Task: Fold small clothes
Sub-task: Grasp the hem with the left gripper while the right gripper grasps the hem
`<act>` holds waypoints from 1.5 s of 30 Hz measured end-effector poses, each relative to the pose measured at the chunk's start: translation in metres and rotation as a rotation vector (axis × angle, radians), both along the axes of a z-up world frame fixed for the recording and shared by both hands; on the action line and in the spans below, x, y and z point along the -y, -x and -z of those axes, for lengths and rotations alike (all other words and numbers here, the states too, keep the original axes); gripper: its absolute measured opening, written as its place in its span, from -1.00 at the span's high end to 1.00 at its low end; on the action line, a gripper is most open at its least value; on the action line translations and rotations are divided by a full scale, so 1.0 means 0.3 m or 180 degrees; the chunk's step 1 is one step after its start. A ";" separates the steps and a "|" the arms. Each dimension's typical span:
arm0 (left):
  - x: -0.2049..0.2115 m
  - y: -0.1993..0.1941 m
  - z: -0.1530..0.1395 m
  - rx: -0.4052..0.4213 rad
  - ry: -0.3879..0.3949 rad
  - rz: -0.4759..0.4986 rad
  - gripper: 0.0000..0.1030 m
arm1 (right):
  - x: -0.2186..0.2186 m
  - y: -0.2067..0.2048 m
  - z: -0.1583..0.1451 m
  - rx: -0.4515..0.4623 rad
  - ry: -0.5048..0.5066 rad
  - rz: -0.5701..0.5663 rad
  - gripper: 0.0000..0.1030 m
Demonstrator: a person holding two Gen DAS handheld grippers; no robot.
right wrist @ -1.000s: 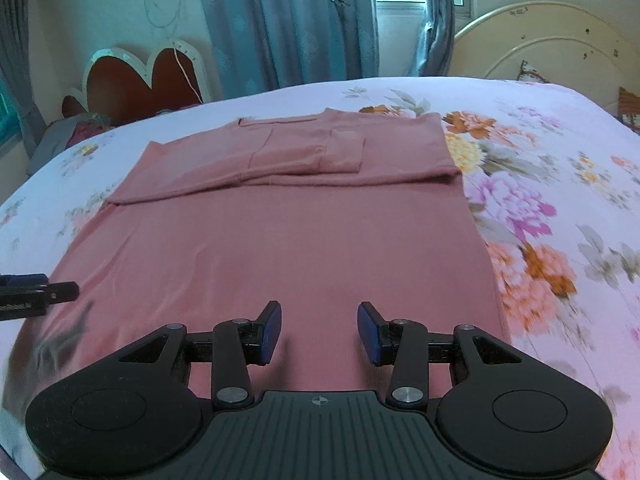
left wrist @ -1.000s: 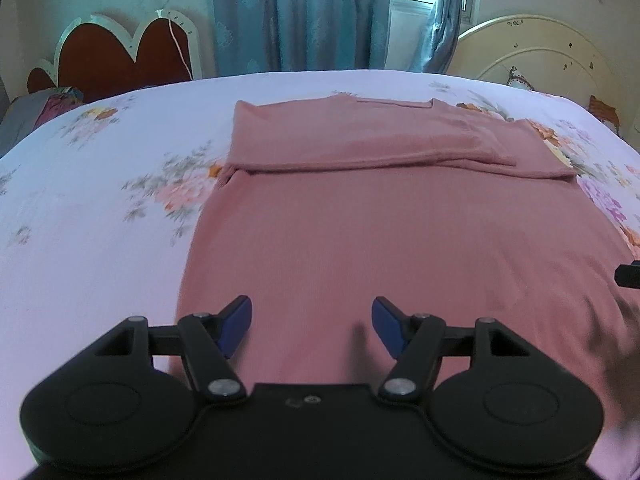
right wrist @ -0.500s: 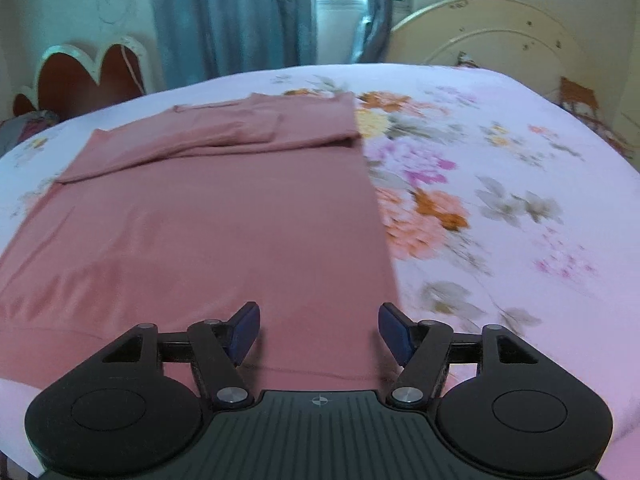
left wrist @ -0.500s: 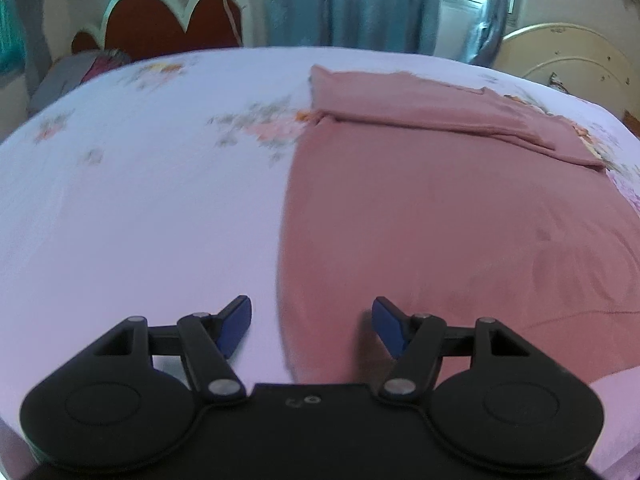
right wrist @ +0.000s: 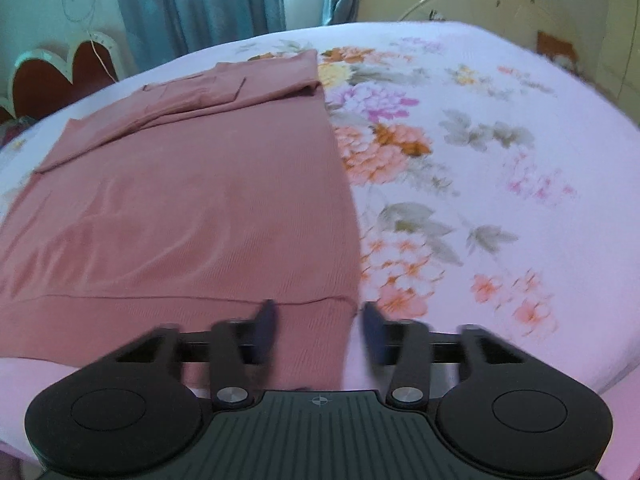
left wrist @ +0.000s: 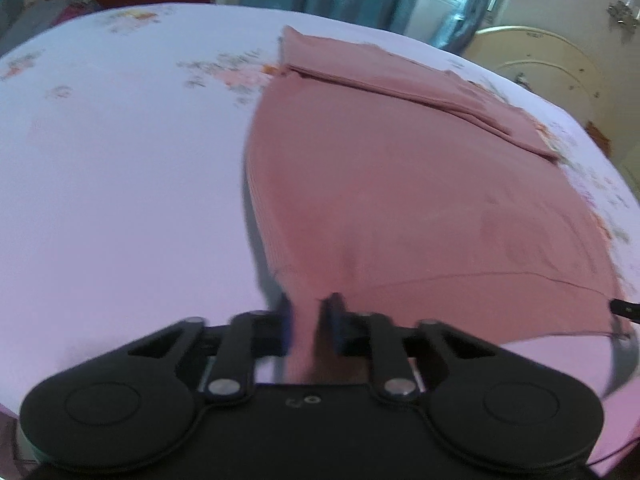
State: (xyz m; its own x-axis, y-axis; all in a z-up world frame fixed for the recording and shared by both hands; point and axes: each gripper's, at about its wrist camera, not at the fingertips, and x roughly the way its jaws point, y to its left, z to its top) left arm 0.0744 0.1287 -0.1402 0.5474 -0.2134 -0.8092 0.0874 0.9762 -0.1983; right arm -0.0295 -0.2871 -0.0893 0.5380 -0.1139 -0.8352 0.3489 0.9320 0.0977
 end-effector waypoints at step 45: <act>0.147 -1.177 -0.162 0.0684 0.0525 -0.0655 0.92 | 0.462 -1.220 -0.001 0.0686 -0.1020 0.0474 0.84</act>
